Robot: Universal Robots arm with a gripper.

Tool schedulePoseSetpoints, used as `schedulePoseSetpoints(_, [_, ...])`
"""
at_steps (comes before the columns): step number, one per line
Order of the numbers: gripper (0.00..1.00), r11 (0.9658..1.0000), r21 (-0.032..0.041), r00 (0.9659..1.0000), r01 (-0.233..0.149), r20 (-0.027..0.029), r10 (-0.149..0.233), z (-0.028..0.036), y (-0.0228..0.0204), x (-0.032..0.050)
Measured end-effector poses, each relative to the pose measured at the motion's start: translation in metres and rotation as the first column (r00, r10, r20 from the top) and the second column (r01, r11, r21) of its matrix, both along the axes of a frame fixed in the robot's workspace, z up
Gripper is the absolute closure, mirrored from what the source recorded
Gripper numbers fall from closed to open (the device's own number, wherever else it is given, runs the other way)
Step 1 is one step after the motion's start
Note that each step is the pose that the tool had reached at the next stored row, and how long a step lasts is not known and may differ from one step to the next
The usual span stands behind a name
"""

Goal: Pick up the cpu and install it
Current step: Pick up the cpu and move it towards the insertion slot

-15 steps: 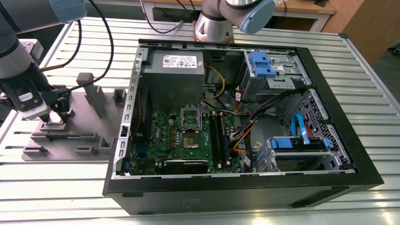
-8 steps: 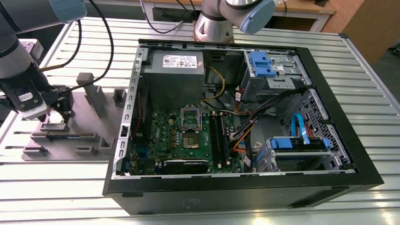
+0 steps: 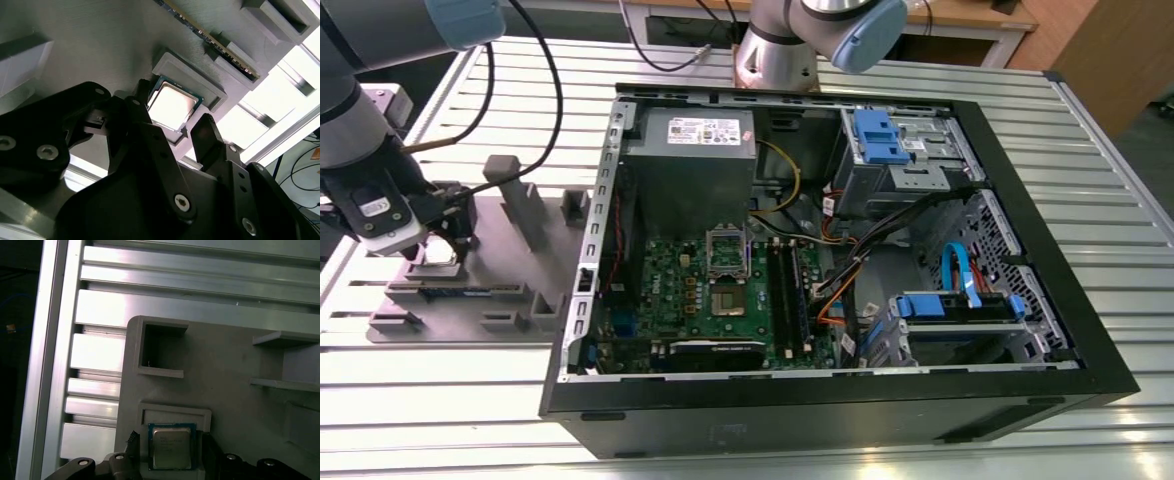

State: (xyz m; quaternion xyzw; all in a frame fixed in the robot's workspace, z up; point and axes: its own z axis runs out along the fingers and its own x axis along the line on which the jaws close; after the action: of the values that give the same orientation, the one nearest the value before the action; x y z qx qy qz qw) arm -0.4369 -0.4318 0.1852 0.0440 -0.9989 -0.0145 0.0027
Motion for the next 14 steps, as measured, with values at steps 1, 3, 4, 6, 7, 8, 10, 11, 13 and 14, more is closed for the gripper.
schedulePoseSetpoints(1, [0.4,1.0,-0.0001,1.0,0.0,0.0,0.0,0.0,0.0,0.0])
schedulePoseSetpoints(3, [0.4,1.0,-0.0001,1.0,0.0,-0.0001,0.0,-0.0001,0.0,0.0])
schedulePoseSetpoints(4, [0.4,1.0,0.0,1.0,0.0,-0.0001,0.0,-0.0001,0.0,0.0])
schedulePoseSetpoints(6, [0.4,1.0,0.0,1.0,0.0,0.0,0.0,-0.0002,0.0,0.0])
schedulePoseSetpoints(7, [0.41,1.0,0.0,1.0,0.0,0.0,0.0,-0.0003,0.0,0.0])
schedulePoseSetpoints(8, [0.47,1.0,0.0,1.0,0.0,0.0,0.0,-0.0003,0.0,0.0])
schedulePoseSetpoints(10, [0.53,1.0,-0.0002,1.0,0.0,-0.0002,0.0,-0.0003,0.0,0.0])
schedulePoseSetpoints(11, [0.53,1.0,-0.0001,1.0,0.0,-0.0001,0.0,-0.0003,0.0,0.0])
schedulePoseSetpoints(13, [0.53,1.0,-0.0001,1.0,0.0,-0.0001,0.0,-0.0005,0.0,0.0])
schedulePoseSetpoints(14, [0.53,1.0,-0.0001,1.0,0.0,-0.0001,0.0,-0.0005,0.0,0.0])
